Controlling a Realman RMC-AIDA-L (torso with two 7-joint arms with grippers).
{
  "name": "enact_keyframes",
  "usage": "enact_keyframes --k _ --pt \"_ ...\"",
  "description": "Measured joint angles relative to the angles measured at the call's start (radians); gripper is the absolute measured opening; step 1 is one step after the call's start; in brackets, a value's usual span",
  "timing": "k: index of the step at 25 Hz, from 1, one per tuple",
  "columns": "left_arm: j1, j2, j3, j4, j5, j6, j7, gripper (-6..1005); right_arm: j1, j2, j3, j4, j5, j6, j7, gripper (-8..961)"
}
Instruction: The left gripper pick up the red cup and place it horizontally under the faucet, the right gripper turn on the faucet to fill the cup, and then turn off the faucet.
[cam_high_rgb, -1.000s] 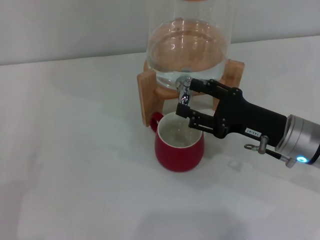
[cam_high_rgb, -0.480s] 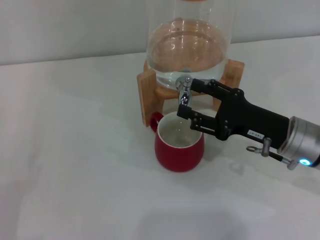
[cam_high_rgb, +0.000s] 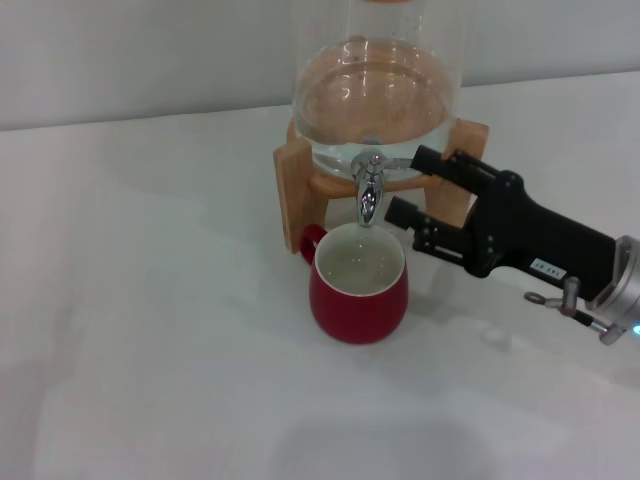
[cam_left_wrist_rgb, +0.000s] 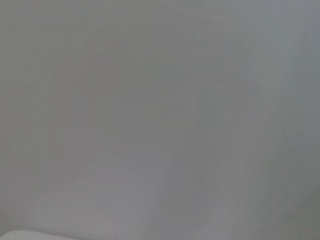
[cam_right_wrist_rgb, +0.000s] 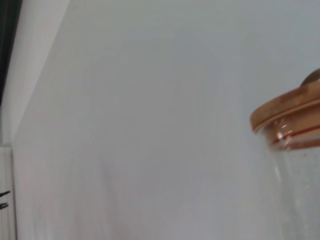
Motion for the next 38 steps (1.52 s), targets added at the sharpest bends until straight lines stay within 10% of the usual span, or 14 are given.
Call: enact_keyframes --k 28,38 --pt "-0.029 0.005 -0.056 0.025 -0.032 -0.008 0.003 879 -0.029 -0.032 0.350 0.007 -0.007 0.123 -0.002 791" --pt "-0.060 0.006 -0.073 0.064 -0.113 -0.010 0.003 879 -0.016 -0.003 0.544 -0.007 0.000 0.255 -0.070 791"
